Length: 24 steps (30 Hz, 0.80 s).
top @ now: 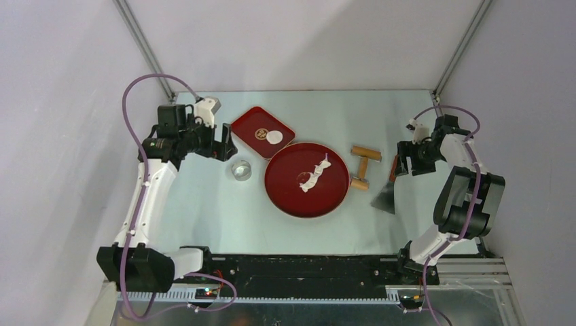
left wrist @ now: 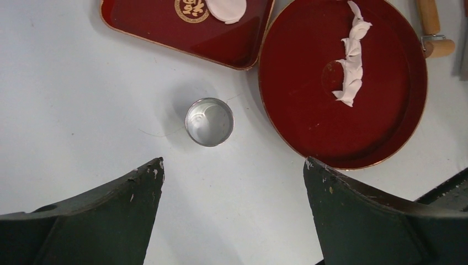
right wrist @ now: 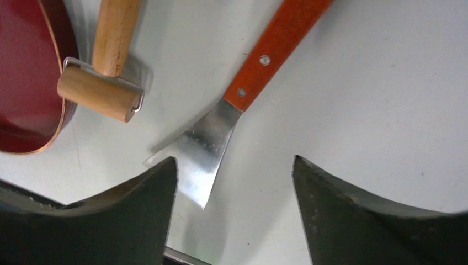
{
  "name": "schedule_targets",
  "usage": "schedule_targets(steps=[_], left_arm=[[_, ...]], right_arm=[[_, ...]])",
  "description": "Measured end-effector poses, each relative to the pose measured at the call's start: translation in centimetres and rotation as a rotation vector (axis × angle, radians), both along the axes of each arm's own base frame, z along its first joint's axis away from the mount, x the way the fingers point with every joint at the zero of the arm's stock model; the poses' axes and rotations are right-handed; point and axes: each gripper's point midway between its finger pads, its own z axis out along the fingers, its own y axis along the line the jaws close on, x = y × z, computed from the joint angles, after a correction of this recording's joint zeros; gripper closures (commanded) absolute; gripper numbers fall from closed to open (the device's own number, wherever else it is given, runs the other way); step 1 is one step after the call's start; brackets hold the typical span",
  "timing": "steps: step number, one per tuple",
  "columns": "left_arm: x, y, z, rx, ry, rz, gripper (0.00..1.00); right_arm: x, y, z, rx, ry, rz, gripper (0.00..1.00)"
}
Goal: Roll out the dumpling wrappers from the dough
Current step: Place the spatula at the center of the board, then reset both arms
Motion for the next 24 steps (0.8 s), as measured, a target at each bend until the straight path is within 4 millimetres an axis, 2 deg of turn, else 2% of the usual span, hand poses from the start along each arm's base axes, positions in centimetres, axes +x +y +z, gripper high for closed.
schedule_targets(steps=[3,6,9,12,14,16,18,20,22,24], left_arm=[[-0.1,0.5,0.2,0.017,-0.028,0.027,0.0],[-0.7,1.3,1.3,0.044,-0.078,0.062,0.0],[-1.5,2.4,3.6,0.084,-0.173,0.11,0.0],[-2.6,3.7,5.8,0.128,-0.28,0.17,0.0],[-3.4,4.5,6.2,0.15,-0.324,0.213,0.0],[-4.0,5.3,5.7,0.168,-0.343,0.251,0.0],[-4.8,6.0,4.6,0.185,-0.351,0.29,0.0],[-5.5,6.8,3.6,0.208,-0.353,0.331,0.0],[-6.0,7.7,2.7,0.23,-0.348,0.378,0.0],[-6.1,8.1,2.8,0.233,-0.354,0.408,0.0]], right_arm=[[0.2,-0.8,0.2,-0.047,-0.02,-0.032,0.03],[0.2,-1.7,2.3,-0.112,-0.1,-0.072,0.01],[0.2,-2.7,7.6,-0.189,-0.28,-0.14,0.01],[-0.9,-3.0,14.4,-0.239,-0.507,-0.209,0.01],[-2.6,-2.6,18.7,-0.259,-0.655,-0.241,0.01],[-4.3,-1.8,21.6,-0.267,-0.776,-0.251,0.01],[-6.2,-0.9,22.9,-0.264,-0.871,-0.259,0.01],[-7.6,-0.2,23.1,-0.255,-0.94,-0.268,0.01],[-8.5,0.3,22.2,-0.244,-0.981,-0.274,0.01],[-8.7,0.6,21.2,-0.233,-0.981,-0.279,0.01]])
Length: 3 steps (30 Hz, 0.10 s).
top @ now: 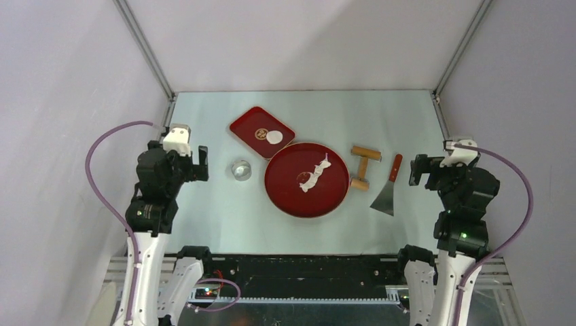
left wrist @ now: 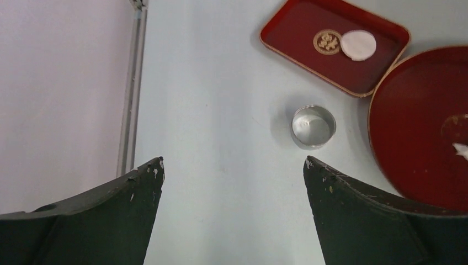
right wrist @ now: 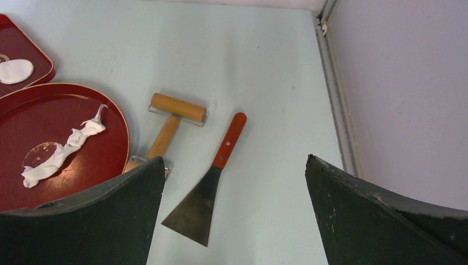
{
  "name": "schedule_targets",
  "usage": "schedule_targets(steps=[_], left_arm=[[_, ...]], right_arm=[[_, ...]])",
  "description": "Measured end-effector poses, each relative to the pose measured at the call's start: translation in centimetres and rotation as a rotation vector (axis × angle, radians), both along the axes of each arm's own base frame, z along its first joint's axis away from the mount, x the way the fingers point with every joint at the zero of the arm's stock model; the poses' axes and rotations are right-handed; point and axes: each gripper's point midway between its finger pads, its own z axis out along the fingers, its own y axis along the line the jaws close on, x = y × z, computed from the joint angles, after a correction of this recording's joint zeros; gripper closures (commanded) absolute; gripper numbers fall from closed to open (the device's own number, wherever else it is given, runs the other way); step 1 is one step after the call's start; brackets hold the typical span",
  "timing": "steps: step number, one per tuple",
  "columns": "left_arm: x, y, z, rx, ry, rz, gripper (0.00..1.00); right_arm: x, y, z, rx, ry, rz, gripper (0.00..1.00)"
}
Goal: Roll out the dumpling wrappers from the dough
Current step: Reset both arms
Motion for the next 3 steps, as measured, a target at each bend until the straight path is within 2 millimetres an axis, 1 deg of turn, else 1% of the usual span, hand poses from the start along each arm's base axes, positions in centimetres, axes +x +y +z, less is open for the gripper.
schedule_targets(steps=[3], left_arm=[[0.55,0.33,0.9,-0.005,-0.042,0.025,0.0]], right_arm=[[0.52,0.11,-0.74,0.011,0.008,-0.008,0.01]])
